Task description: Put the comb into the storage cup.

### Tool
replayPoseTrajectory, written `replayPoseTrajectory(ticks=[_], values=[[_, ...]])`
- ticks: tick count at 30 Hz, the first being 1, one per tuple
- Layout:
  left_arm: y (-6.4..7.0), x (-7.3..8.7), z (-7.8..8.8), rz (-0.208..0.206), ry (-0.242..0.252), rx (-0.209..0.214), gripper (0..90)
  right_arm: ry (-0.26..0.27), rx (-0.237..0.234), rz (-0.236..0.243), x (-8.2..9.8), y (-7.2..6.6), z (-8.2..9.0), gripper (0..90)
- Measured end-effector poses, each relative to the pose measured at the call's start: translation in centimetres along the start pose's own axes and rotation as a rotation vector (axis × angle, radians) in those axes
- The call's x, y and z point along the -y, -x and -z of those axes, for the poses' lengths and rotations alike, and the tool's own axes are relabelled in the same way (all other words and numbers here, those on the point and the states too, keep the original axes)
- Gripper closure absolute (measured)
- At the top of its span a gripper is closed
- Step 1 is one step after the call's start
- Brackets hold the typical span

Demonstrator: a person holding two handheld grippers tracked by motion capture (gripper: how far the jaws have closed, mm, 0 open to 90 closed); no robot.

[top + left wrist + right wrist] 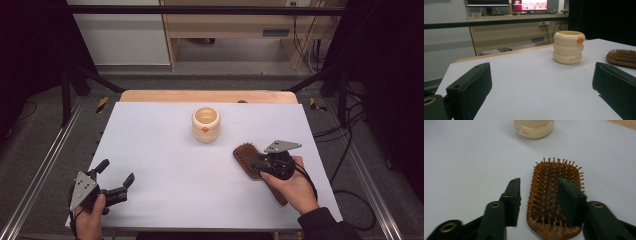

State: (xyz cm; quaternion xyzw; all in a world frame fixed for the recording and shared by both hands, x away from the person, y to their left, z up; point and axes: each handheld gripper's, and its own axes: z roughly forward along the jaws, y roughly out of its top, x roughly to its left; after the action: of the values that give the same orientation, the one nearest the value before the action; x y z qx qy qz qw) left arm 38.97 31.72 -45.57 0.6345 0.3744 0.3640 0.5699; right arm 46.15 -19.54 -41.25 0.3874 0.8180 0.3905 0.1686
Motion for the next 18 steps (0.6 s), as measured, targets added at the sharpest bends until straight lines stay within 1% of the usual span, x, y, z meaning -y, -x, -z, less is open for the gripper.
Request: replayPoseTrajectory(ticks=[1,2,3,5,6,8,9,10,11,12,14,18], values=[[0.0,0.0,0.0,0.0,0.0,0.0,2.4,0.0,0.0,0.0,0.0,0.0,0.0,49.1],[-0.1,0.0,0.0,0.005,0.001,-0.001,2.4,-0.013,0.008,-0.004,0.2,-0.1,0.3,40.8],[-0.1,0.0,0.0,0.006,0.001,-0.001,2.4,-0.013,0.008,-0.004,0.2,-0.1,0.3,40.8],[-0.1,0.0,0.0,0.006,0.001,0.0,2.4,-0.027,0.023,-0.007,0.5,0.0,0.5,33.9],[0.0,0.0,0.0,0.002,0.001,0.002,2.4,-0.038,0.041,-0.011,0.8,0.3,0.6,26.0],[0.1,0.0,-0.1,0.001,-0.001,0.003,2.4,-0.056,0.055,-0.025,1.0,0.5,0.7,20.5],[0.1,0.0,-0.1,0.001,-0.001,0.003,2.4,-0.056,0.055,-0.025,1.0,0.5,0.7,20.5],[0.1,0.1,-0.1,0.001,-0.002,0.003,2.4,-0.077,0.067,-0.036,1.2,0.8,0.8,16.9],[0.1,0.1,-0.1,0.002,-0.003,0.004,2.4,-0.077,0.067,-0.036,1.2,0.8,0.8,16.9],[0.1,0.1,-0.2,0.003,-0.005,0.003,2.4,-0.092,0.06,-0.052,1.4,1.1,0.8,14.9],[0.1,0.1,-0.2,0.001,-0.008,0.004,2.4,-0.111,0.05,-0.06,1.6,1.2,0.9,13.6],[0.1,0.1,-0.2,0.0,-0.009,0.005,2.4,-0.118,0.046,-0.06,2.1,1.2,1.1,12.4]])
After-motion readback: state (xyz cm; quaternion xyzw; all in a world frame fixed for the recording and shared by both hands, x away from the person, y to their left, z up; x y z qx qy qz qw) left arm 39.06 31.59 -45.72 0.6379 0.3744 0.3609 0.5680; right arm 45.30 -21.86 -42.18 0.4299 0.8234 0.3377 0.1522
